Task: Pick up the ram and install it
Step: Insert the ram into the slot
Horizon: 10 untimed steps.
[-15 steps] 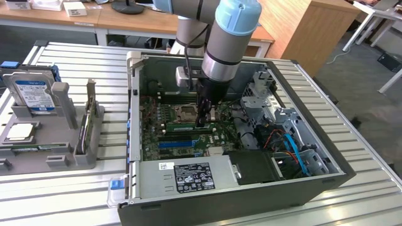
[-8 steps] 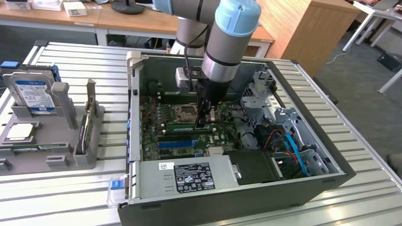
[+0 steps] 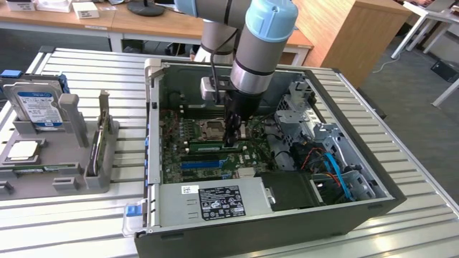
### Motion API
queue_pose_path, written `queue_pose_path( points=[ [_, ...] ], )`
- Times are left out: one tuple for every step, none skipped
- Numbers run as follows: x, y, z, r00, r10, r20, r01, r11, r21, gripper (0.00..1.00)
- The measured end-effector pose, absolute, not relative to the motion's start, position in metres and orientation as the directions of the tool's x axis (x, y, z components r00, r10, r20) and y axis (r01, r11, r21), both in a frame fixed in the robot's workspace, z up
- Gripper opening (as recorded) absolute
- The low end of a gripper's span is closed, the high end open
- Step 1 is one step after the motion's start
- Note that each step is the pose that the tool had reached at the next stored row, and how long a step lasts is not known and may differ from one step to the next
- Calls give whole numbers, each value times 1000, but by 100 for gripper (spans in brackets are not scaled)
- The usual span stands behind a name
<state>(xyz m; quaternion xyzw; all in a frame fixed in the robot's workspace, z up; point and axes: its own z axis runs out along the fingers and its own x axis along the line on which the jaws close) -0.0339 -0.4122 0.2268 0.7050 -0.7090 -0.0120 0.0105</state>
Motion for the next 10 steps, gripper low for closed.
queue_pose_path(
  points=[
    [-34, -412, 227, -6, -1000, -2, -999, 6, 32, 24],
    [-34, -412, 227, -6, -1000, -2, -999, 6, 32, 31],
    [-34, -412, 227, -6, -1000, -2, -999, 6, 32, 31],
    [-34, -412, 227, -6, -1000, -2, -999, 6, 32, 31],
    [-34, -412, 227, -6, -1000, -2, -999, 6, 32, 31],
    [-34, -412, 227, -6, -1000, -2, -999, 6, 32, 31],
    [-34, -412, 228, -6, -1000, -2, -999, 6, 32, 31],
    [-34, -412, 230, -6, -1000, -2, -999, 6, 32, 31],
    [-34, -412, 232, -6, -1000, -2, -999, 6, 32, 31],
    [-34, -412, 235, -6, -1000, -2, -999, 6, 32, 31]
  ],
)
